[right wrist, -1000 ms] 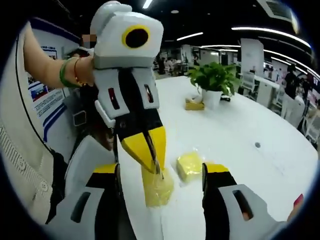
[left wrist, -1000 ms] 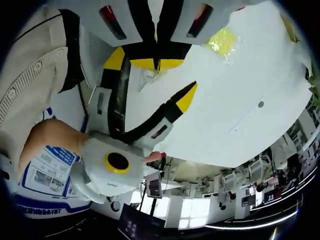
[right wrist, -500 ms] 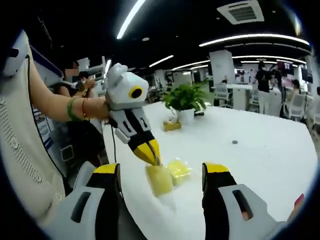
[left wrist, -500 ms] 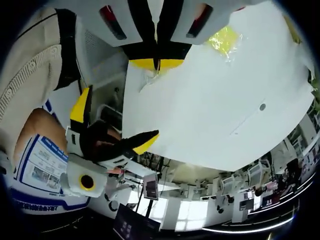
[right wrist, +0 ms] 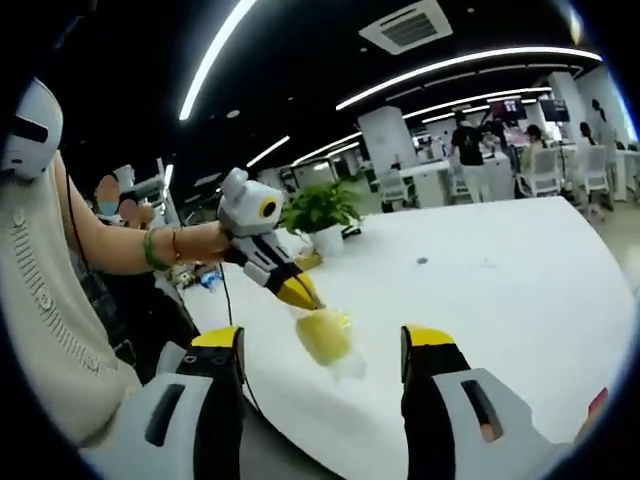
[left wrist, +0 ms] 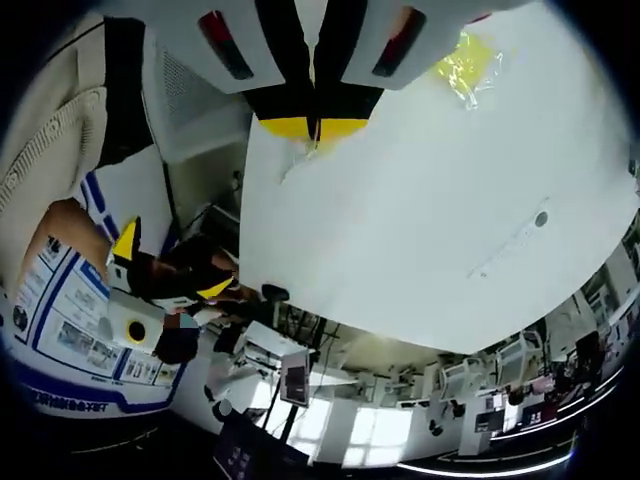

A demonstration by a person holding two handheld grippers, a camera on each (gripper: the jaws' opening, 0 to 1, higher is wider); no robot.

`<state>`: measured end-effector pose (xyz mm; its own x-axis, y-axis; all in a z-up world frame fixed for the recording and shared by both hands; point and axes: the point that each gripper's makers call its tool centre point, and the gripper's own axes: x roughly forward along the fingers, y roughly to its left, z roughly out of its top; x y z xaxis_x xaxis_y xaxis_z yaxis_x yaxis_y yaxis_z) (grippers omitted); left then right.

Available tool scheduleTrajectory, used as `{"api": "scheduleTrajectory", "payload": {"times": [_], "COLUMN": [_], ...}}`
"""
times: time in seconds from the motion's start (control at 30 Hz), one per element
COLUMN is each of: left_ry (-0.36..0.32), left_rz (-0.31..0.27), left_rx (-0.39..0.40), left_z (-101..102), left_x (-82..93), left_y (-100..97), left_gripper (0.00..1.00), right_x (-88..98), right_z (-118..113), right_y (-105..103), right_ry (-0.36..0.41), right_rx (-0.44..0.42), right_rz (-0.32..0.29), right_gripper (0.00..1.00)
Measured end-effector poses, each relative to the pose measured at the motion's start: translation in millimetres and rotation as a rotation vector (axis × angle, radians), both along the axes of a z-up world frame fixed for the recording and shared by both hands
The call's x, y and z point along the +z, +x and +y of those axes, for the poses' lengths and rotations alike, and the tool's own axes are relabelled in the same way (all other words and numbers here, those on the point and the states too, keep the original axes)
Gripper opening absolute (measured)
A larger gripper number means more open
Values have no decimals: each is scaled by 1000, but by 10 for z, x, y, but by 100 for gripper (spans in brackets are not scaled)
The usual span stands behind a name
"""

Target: Compare the silicone blocks by pressing each to a similar depth, holding the contact briefly, and releasing to observe deformation and rebound differences across the visible hardness samples.

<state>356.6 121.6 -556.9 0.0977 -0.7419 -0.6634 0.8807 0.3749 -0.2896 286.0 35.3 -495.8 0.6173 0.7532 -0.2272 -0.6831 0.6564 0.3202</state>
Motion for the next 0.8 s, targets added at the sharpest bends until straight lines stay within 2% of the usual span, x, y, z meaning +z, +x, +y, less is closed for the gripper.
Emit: {"api": "scheduleTrajectory", "payload": {"times": [0.1,0.2,0.33,0.47,0.57,0.63,0.7,0.8], "left_ry": [-35,-98,-149,-188,-226,-230,-267,-292], "left_rz": [45,129,209,291,360,361,401,422], "left_rx": [19,64,137,246,324,353,419,469], "left_z": [-141,-264,-349,-345,-296,-247,-215,-171], "left_x": [-73,-160,-384,-639,-741,-829,-885,-960], "left_y": [66,142,327,560,728,834,947,1058], "left_gripper": [0,0,0,0,0,0,0,0], "right_x": [-32,-72,-135,-170,-236,-304,-344,-386], "right_z": [-117,-194,-267,-307,-316,-325,-352,-404], "right_y": [-3,20,85,164,201,214,236,274], "right_ry": [6,5,3,6,2,-13,-16,-13], "right_rx": [-19,-28,-35,-41,-37,-33,-35,-45], "right_rz": [16,29,46,56,74,91,100,114], "right_gripper": [56,55,55,54,54,53,53,52]}}
